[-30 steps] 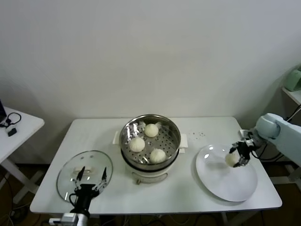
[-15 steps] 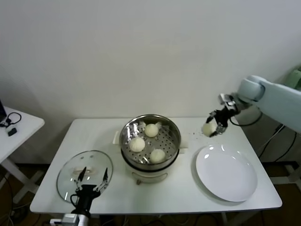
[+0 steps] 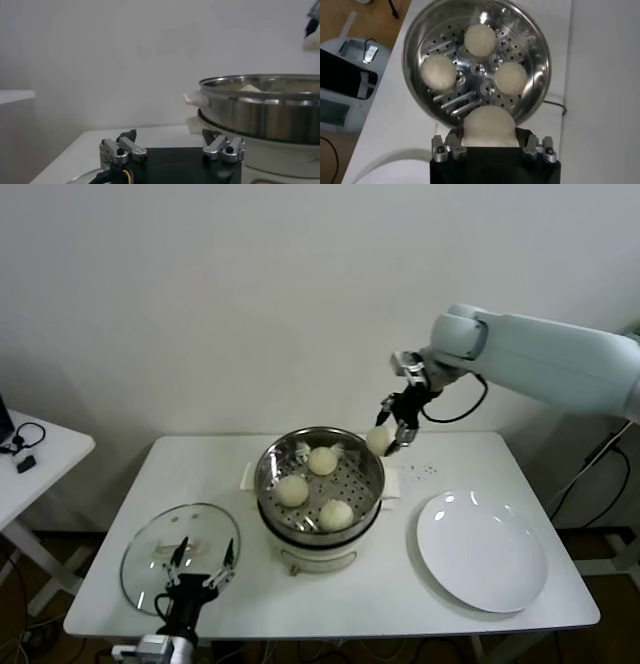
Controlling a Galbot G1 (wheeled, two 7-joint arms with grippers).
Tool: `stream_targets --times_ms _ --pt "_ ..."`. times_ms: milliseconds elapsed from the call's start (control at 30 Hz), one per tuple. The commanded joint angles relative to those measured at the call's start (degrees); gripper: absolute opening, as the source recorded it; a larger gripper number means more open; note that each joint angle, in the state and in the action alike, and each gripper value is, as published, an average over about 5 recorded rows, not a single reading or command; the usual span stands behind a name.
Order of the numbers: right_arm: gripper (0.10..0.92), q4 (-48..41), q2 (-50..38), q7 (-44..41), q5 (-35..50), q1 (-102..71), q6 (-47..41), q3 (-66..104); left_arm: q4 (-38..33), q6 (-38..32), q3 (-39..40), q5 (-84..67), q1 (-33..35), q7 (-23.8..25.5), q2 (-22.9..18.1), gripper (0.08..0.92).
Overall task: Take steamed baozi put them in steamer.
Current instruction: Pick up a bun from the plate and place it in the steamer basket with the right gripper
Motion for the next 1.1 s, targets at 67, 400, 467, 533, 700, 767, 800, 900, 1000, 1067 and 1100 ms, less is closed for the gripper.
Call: stream_targets --times_ms 67,400,467,533,700,767,800,900,1000,1067,1100 --pt "0.695 -2.03 9.72 2.58 3.3 -4.08 -2.56 -1.94 -0.44 0.21 0.1 1.16 -0.31 0.04 -0.43 0.823" --pt "0.688 -7.91 11.38 2.4 -0.83 -8.93 -2.32 -1.73 -0.44 0.08 -0.48 0.73 -0.16 0.03 -0.47 0.823" --pt "0.687 -8.23 11.41 2.38 -1.36 -9.52 -2.3 -1.63 -0.41 0.07 -0.48 0.71 -0.11 0.04 -0.49 0.823" --pt "0.687 -8.29 11.34 2.38 -1.87 -10.1 -2.28 -1.54 -0.31 0.04 -0.47 0.69 -0.13 0.03 -0.5 0.823" --pt "0.687 -8.48 11.06 2.41 -2.79 -11.25 -2.27 -1.12 -0.04 0.1 -0.4 0.65 -0.41 0.02 -0.46 0.823" --pt "0.687 -8.47 10.97 2.42 -2.93 -11.5 -2.26 -1.01 0.02 0.13 -0.36 0.65 -0.47 0.02 -0.44 0.823" --pt "0.687 -8.43 10.93 2.42 -2.96 -11.59 -2.26 -1.0 0.05 0.14 -0.35 0.65 -0.51 0.02 -0.43 0.823" --pt "0.687 -8.32 10.87 2.44 -2.99 -11.8 -2.28 -0.87 0.17 0.17 -0.35 0.65 -0.62 0.02 -0.37 0.823" --pt "0.687 -8.27 10.82 2.43 -3.02 -11.94 -2.28 -0.73 0.22 0.22 -0.34 0.65 -0.71 0.01 -0.34 0.823" --pt "0.687 -8.25 10.79 2.42 -3.05 -11.98 -2.28 -0.66 0.24 0.25 -0.29 0.67 -0.77 0.0 -0.34 0.823" --pt "0.687 -8.25 10.77 2.42 -3.09 -12.0 -2.27 -0.63 0.25 0.26 -0.27 0.68 -0.79 0.0 -0.34 0.823"
